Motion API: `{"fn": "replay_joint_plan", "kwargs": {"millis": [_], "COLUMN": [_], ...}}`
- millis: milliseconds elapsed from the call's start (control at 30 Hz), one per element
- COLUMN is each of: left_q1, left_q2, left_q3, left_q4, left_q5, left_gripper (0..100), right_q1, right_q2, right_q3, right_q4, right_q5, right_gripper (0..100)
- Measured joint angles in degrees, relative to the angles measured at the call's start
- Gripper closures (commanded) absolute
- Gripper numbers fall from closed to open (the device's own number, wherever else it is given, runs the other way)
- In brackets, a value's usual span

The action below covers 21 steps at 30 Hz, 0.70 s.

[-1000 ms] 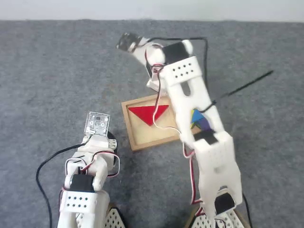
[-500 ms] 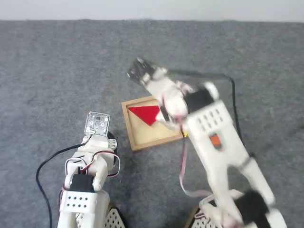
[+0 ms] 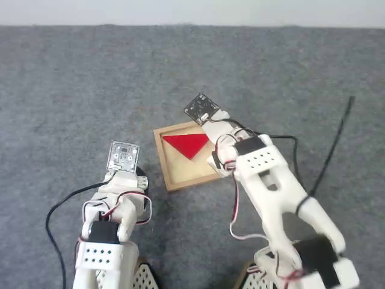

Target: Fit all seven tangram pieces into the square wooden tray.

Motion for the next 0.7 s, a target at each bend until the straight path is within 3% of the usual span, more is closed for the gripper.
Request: {"fn": "replay_joint_plan", "kwargs": {"millis": [233,700], "left_q1": [0.0,0.0], "left_q2": [0.0,0.0], "left_q3": [0.0,0.0], "left_q4": [0.0,0.0], "left_q5": [0.0,0.0], "left_gripper": [99,99], "right_q1": [-0.1,-3.3], "right_q2": [11.1,24.3], "right_q3": [0.0,-12.5], "right_q4": [-5.0,-3.8], "right_q5": [-0.2,-4.7], "right_gripper": [83.1,84.6]}}
